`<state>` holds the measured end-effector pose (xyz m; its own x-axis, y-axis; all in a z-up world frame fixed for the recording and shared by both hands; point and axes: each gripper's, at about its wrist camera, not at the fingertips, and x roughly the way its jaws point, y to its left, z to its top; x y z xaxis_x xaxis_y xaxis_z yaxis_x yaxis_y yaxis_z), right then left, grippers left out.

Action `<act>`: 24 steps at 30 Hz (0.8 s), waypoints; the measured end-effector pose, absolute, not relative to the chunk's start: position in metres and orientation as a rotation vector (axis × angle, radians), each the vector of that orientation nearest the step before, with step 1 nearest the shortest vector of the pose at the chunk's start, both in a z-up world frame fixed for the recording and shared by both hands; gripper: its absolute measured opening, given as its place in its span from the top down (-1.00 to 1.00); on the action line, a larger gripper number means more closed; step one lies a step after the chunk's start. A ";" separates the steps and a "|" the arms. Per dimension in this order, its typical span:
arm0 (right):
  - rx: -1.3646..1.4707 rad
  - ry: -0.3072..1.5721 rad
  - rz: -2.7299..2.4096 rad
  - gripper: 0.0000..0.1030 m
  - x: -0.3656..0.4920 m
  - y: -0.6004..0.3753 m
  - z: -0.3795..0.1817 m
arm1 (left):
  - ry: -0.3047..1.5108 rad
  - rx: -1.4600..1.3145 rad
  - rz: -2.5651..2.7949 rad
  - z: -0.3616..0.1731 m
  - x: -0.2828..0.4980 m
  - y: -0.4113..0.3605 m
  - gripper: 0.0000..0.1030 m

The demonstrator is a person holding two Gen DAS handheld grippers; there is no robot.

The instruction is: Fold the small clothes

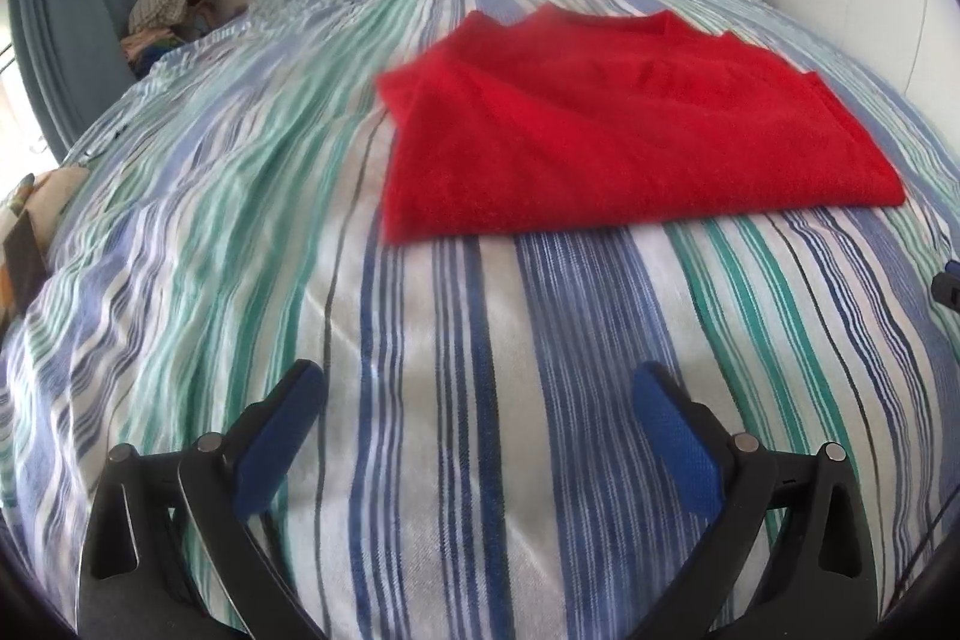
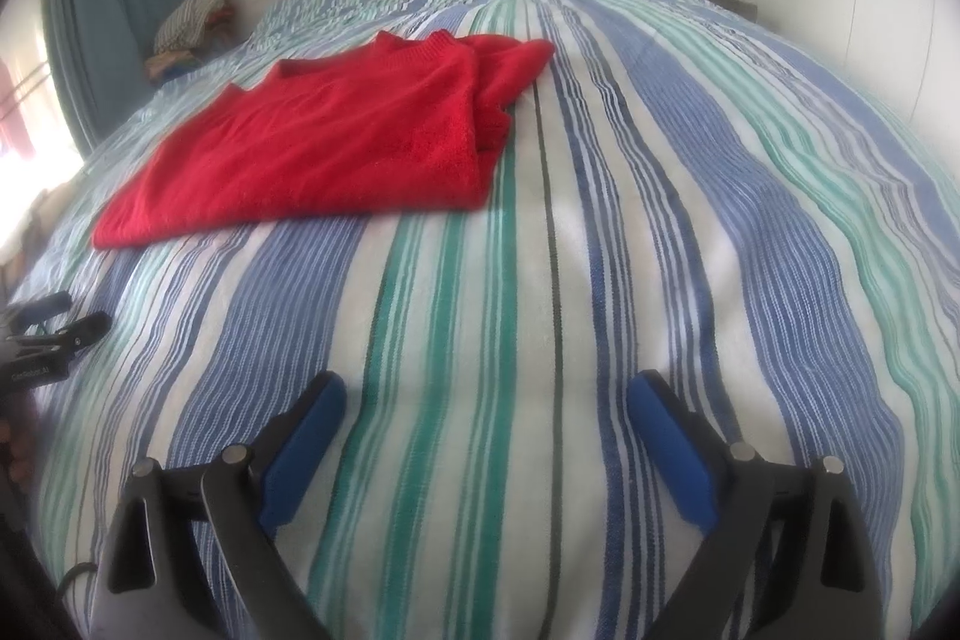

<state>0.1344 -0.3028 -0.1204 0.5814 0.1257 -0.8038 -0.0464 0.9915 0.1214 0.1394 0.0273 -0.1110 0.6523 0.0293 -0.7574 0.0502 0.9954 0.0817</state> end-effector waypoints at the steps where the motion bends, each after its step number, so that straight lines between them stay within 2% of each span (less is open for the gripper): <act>1: 0.120 0.944 0.132 -0.82 0.139 -0.306 -0.112 | 0.841 0.079 -0.015 -0.106 0.136 0.032 -0.99; 6: 0.386 0.836 0.194 -0.82 0.196 -0.348 -0.068 | 0.814 -0.045 -0.015 -0.094 0.141 0.054 -0.99; 9: 0.512 0.848 0.199 -0.82 0.249 -0.365 -0.074 | 0.821 -0.089 0.005 -0.094 0.146 0.064 -0.99; 11: 0.570 0.864 0.187 -0.73 0.277 -0.369 -0.088 | 0.830 -0.099 0.014 -0.095 0.148 0.068 -0.99; 15: 0.751 0.973 0.293 -0.35 0.311 -0.354 -0.133 | 0.849 -0.134 0.025 -0.092 0.150 0.081 -0.99; 16: 0.738 1.004 0.297 0.04 0.314 -0.346 -0.140 | 0.855 -0.153 0.027 -0.091 0.150 0.087 -0.98; 17: 0.682 1.022 0.252 0.63 0.315 -0.340 -0.142 | 0.858 -0.178 0.029 -0.089 0.150 0.093 -0.98; 18: 0.668 1.024 0.224 0.74 0.315 -0.337 -0.142 | 0.855 -0.208 0.031 -0.086 0.149 0.100 -0.98; 19: 0.687 1.016 0.208 0.77 0.314 -0.337 -0.139 | 0.849 -0.238 0.036 -0.083 0.148 0.108 -0.98; 24: 0.584 0.945 0.238 0.79 0.316 -0.288 -0.071 | 0.830 -0.308 0.100 -0.072 0.147 0.140 -0.98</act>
